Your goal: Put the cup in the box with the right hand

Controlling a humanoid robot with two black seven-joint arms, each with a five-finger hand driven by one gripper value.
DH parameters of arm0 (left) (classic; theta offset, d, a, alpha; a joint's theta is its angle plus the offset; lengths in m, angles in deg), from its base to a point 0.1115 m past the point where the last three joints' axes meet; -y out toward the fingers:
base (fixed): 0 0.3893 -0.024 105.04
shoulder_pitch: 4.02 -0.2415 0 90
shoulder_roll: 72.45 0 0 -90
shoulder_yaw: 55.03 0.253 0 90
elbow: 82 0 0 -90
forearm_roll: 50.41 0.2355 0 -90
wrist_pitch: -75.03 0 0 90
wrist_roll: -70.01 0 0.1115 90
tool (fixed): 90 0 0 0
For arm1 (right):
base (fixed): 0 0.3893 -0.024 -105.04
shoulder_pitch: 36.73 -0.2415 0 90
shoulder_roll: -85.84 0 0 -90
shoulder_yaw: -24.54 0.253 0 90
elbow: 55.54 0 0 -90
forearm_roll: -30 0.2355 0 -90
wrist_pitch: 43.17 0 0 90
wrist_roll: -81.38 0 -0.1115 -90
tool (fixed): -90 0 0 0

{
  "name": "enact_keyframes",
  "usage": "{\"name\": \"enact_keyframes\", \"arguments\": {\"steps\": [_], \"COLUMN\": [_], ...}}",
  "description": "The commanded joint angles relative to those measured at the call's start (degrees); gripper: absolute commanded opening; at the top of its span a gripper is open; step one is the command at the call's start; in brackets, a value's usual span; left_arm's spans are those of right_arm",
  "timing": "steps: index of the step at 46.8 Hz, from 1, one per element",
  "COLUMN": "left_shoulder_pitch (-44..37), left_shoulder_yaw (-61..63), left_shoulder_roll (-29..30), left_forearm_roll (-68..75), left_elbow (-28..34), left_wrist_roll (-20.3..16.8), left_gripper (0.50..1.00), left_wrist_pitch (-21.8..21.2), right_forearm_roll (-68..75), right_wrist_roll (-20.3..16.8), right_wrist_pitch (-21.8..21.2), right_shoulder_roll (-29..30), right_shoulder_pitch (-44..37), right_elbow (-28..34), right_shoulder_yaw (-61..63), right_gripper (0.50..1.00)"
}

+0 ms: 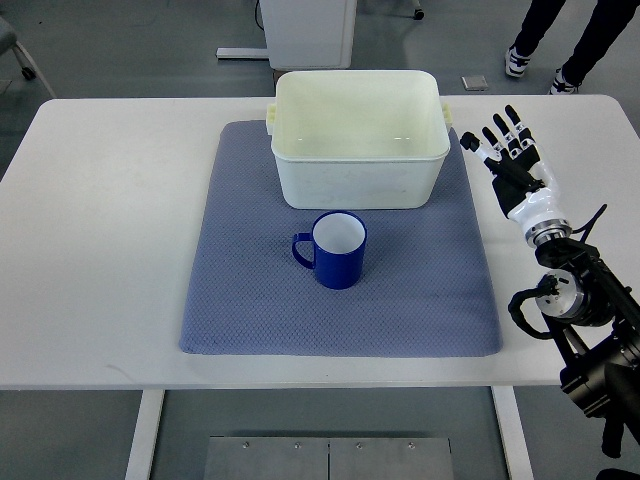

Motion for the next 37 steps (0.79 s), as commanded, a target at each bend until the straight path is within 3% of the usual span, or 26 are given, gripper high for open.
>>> {"name": "enact_keyframes", "arguments": {"steps": [1, 37], "left_shoulder_pitch": [0.00, 0.09], "left_shoulder_yaw": [0.09, 0.00], "left_shoulder_roll": [0.00, 0.00], "left_forearm_roll": [0.09, 0.09], "left_elbow": [-0.01, -0.01], "left_wrist_roll": [0.01, -0.07], "left_gripper": [1.000, 1.000], "left_wrist_pitch": [-0.14, 0.04], "right_forearm_roll": [0.00, 1.23], "right_wrist_roll": [0.00, 0.00], "right_wrist_pitch": [0.00, -2.37], "right_shoulder_roll": [0.06, 0.06], "right_shoulder_pitch": [-0.02, 0.07], "right_elbow": [0.00, -0.09], "right_shoulder_yaw": [0.00, -0.97], "right_gripper": [1.000, 1.000]}}
